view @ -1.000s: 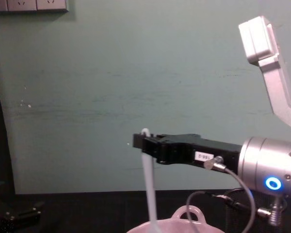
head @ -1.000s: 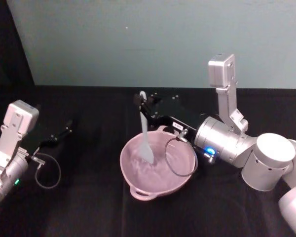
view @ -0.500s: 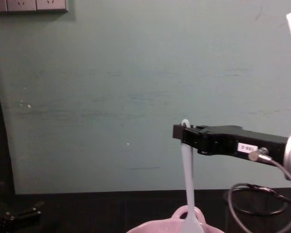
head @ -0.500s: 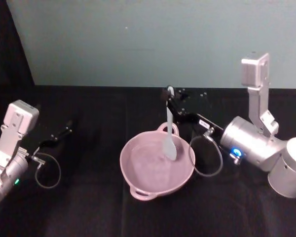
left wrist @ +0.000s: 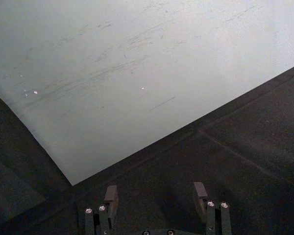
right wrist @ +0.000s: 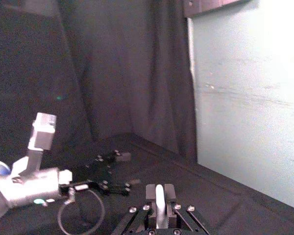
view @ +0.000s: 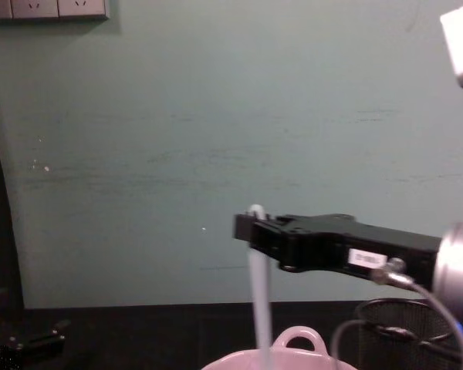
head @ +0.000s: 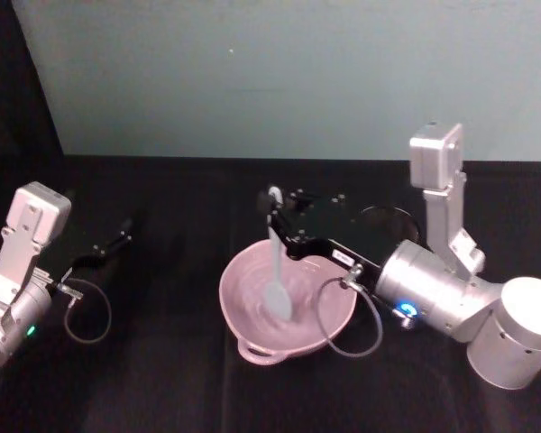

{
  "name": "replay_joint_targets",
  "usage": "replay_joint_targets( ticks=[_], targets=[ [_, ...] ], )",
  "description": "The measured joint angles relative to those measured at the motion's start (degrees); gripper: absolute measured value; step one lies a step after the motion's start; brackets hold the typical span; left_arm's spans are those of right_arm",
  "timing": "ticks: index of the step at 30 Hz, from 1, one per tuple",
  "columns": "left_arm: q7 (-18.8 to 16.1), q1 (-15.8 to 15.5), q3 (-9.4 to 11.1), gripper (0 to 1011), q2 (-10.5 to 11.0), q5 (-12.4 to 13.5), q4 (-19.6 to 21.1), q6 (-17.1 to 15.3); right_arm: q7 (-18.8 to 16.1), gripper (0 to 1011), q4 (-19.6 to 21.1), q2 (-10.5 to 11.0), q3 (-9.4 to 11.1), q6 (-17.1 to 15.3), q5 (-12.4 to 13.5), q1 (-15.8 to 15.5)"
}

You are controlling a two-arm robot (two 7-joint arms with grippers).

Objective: Use the one hand to pick up the spoon and stir the clear water in the bowl.

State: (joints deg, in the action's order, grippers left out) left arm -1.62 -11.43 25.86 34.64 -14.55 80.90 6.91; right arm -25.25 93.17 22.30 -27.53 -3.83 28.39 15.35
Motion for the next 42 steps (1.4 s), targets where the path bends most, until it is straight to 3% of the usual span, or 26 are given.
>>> replay_joint_targets(
  ticks=[6,11,15,19,25,31,42],
  targets=[
    [0.00,0.00,0.00,1005,0.00,0.00,0.00,0.00,-0.71,116,-1.93,-2.01,-1.35,0.78,-0.11,1.51],
    [0.00,0.00,0.00,1005,0.00,0.00,0.00,0.00,-1.90,116,-6.04,-4.18,-1.89,2.66,0.08,3.65],
    [0.00,0.00,0.00,1005,0.00,0.00,0.00,0.00,-3.42,116,-11.13,-5.89,-1.67,5.90,0.57,5.69],
    [0.00,0.00,0.00,1005,0.00,0.00,0.00,0.00,-3.77,116,-13.72,-6.41,-0.58,8.12,0.89,6.58],
    [0.00,0.00,0.00,1005,0.00,0.00,0.00,0.00,-3.27,116,-13.98,-5.53,1.78,9.67,1.11,6.17],
    [0.00,0.00,0.00,1005,0.00,0.00,0.00,0.00,-2.31,116,-11.50,-3.44,4.07,9.76,1.39,3.93],
    [0.00,0.00,0.00,1005,0.00,0.00,0.00,0.00,-1.73,116,-5.61,-0.52,4.99,7.73,1.37,-0.86]
  ],
)
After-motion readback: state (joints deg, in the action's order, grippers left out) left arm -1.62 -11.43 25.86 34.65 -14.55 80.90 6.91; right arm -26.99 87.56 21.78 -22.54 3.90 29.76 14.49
